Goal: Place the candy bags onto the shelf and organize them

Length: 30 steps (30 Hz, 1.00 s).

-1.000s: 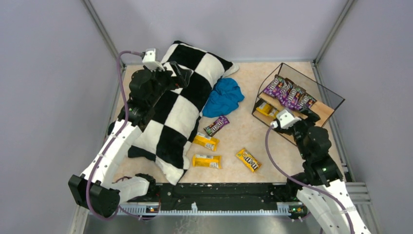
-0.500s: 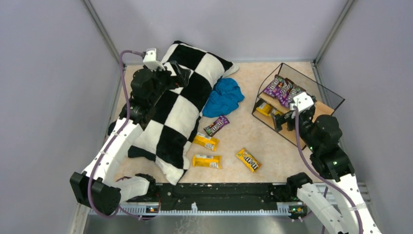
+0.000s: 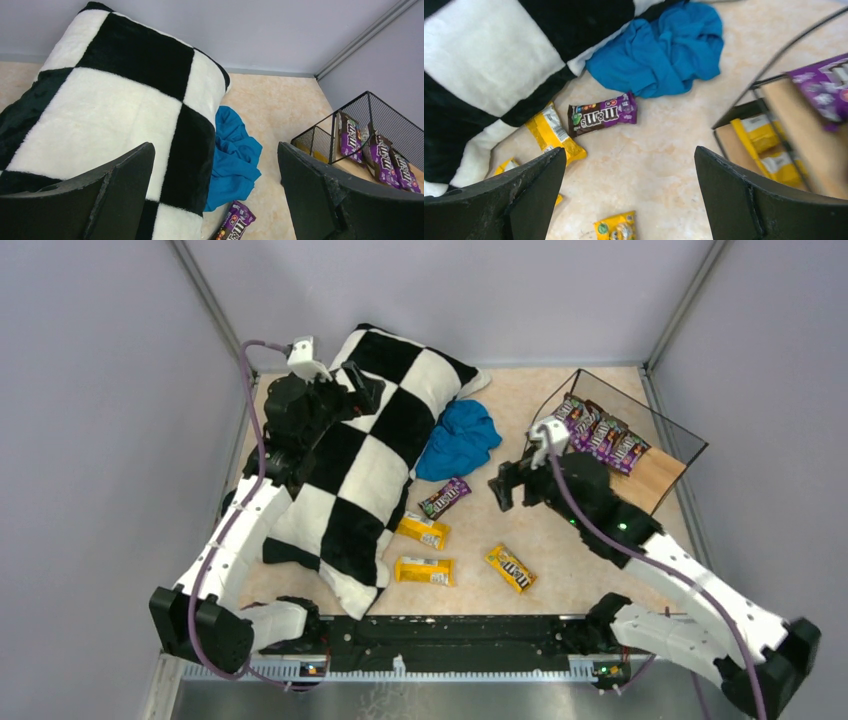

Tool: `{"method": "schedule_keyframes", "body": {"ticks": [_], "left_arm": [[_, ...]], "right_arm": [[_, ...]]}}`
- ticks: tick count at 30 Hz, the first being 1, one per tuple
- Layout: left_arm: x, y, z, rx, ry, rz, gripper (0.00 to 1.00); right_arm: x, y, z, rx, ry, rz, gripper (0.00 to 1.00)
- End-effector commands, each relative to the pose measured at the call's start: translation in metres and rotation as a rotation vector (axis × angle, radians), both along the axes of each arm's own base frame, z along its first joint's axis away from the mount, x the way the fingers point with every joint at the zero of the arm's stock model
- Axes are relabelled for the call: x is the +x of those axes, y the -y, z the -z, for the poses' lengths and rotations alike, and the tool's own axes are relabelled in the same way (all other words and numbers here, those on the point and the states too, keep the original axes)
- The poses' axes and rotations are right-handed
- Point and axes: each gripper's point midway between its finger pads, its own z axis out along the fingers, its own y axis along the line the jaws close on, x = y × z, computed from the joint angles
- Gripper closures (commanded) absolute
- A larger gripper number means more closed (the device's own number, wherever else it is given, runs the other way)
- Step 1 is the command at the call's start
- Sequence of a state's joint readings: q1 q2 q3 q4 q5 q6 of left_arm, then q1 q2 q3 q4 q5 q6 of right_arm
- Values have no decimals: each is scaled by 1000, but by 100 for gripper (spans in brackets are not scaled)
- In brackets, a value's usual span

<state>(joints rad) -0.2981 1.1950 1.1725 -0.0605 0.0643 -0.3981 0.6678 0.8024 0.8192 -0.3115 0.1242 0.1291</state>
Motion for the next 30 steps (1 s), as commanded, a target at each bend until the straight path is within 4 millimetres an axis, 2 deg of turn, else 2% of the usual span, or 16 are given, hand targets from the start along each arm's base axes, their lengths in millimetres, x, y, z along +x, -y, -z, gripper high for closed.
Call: {"method": "schedule_keyframes", "body": {"ticks": [1,5,9,11,13,17,20,25,30], "left_arm": [[6,-4,-11,-71,20,32,1],[10,-7,-6,-69,8,22,1],[12,-5,-2,-74,-7,30,2],[14,-5,1,-75,-14,30,1],[15,-6,2,-73,-17,25,1],[14,-5,2,-75,-18,31,1],[12,-5,-2,-77,-7,32,1],[12,-7,-7,-79,3,28,2],[11,-8,-10,-79,11,21,1]], "right_arm": [[33,-33,20,26,-38,67,1],[44,-81,53,74,-154,-46,1],[60,-114,91,80,-316,-53,1],[68,-122,113,43,-384,-37,1],[74,-127,122,21,-406,-28,1],[85,-136,129,-29,-397,-50,1],[88,-141,137,-151,-386,-28,3],[75,-163,147,-388,-335,8,19],[52,-187,161,-508,-302,-44,45]]}}
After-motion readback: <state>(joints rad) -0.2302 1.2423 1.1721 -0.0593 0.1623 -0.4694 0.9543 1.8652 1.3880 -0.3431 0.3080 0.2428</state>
